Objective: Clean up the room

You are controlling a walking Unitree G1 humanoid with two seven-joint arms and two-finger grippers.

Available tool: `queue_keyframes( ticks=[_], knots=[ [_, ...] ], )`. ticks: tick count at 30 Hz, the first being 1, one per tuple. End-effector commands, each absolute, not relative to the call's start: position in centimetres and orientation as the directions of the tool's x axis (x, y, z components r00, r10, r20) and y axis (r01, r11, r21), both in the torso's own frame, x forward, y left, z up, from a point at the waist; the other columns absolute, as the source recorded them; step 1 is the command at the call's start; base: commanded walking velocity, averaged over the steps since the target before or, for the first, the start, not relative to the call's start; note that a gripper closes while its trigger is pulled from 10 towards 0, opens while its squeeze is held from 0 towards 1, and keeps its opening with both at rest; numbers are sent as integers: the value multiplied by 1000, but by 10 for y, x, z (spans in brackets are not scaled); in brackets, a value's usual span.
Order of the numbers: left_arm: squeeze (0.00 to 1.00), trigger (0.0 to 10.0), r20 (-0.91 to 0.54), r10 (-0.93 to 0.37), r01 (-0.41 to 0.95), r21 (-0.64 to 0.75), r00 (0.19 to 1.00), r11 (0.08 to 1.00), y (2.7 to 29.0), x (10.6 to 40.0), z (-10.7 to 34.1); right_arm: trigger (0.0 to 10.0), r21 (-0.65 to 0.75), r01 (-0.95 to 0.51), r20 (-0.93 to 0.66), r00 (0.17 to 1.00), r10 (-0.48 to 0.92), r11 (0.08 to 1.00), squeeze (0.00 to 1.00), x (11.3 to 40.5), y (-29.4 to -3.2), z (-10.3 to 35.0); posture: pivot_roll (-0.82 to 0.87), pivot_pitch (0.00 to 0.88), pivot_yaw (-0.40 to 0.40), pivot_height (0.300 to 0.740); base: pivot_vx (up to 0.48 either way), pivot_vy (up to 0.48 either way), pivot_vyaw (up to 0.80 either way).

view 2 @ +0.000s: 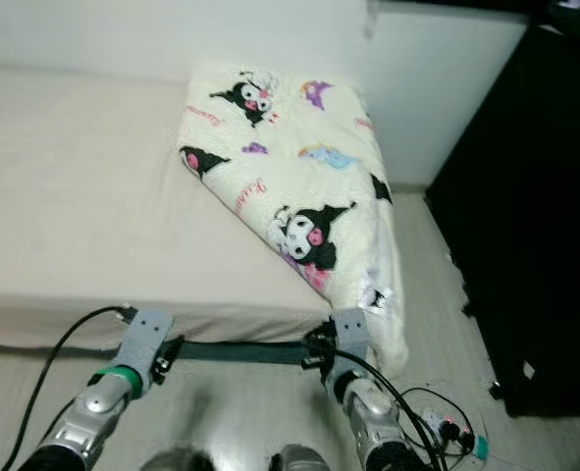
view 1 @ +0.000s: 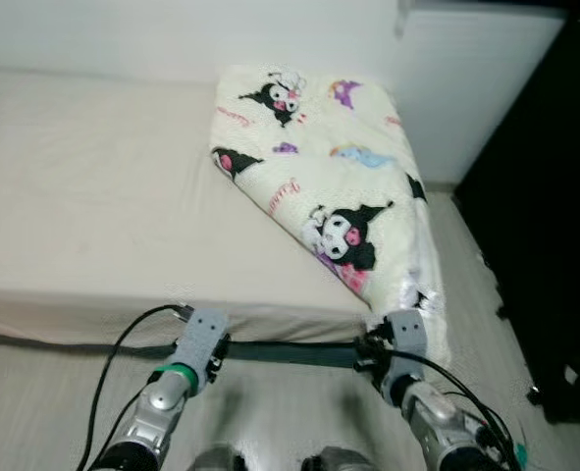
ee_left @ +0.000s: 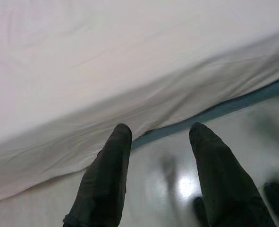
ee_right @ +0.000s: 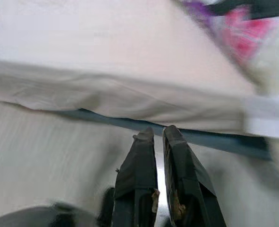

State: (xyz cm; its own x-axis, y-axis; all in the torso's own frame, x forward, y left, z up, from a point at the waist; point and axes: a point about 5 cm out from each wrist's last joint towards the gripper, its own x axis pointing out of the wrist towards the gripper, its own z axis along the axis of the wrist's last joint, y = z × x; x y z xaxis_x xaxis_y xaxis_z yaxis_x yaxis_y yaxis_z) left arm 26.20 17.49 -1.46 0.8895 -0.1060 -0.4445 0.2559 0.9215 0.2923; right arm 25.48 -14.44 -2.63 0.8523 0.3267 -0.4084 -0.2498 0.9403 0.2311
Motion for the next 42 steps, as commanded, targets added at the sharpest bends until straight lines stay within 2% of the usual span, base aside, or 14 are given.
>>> queue_keyframes(
  ticks=[1,8,11,16,19,20,21,23,25,28,29,38,42],
  knots=[
    [0,10000,-457,-116,268,284,882,921,171,260,-17,10000,230,-229,-442,841,311,946,0,247,-151,-33,-57,25,13,715,364,0,0],
    [0,10000,-445,-152,299,281,882,912,169,260,-16,10000,233,-224,-435,847,307,946,0,248,-152,-32,-58,25,12,715,100,0,0],
    [0,10000,-438,-190,338,291,879,895,168,256,-16,10000,268,-165,-408,873,267,949,0,250,-158,-29,-58,24,12,715,0,0,0],
    [0,10000,-437,-190,339,291,879,895,169,255,-16,10000,265,-90,-390,900,192,960,0,253,-168,-26,-56,23,11,705,0,0,0],
    [0,10000,-426,-195,339,292,883,894,168,257,-14,10000,274,49,-344,938,50,961,0,257,-188,-19,-62,23,10,690,0,0,0],
    [0,10000,-426,-195,339,292,883,894,168,257,-14,10000,274,49,-344,938,50,961,0,257,-188,-19,-62,23,10,690,0,0,0],
    [0,10000,-418,-201,342,295,886,892,166,258,-12,10000,254,103,-329,944,-14,962,0,258,-199,-16,-63,23,11,685,0,0,0],
    [0,10000,-418,-201,342,295,886,892,166,258,-12,10000,254,103,-329,944,-14,962,0,258,-199,-16,-63,23,11,685,0,0,0],
    [0,10000,-405,-207,344,303,891,889,165,262,-9,10000,194,170,-293,950,-108,966,0,261,-218,-7,-65,23,15,675,0,0,0],
    [0,10000,-400,-207,344,309,893,887,165,263,-7,10000,169,186,-274,952,-135,968,0,263,-226,-3,-65,22,16,670,0,0,0],
    [0,10000,-388,-209,348,333,898,876,167,265,-5,10000,119,195,-226,960,-164,974,0,268,-238,8,-66,22,18,660,0,0,0],
    [0,10000,-345,-216,345,373,913,861,167,274,7,10000,50,210,-134,970,-201,976,0,279,-255,29,-67,24,19,635,0,0,0],
    [0,10000,-297,-243,343,353,923,871,157,282,17,10000,31,234,-106,967,-230,972,0,280,-261,35,-68,28,22,620,0,0,0]
  ],
)
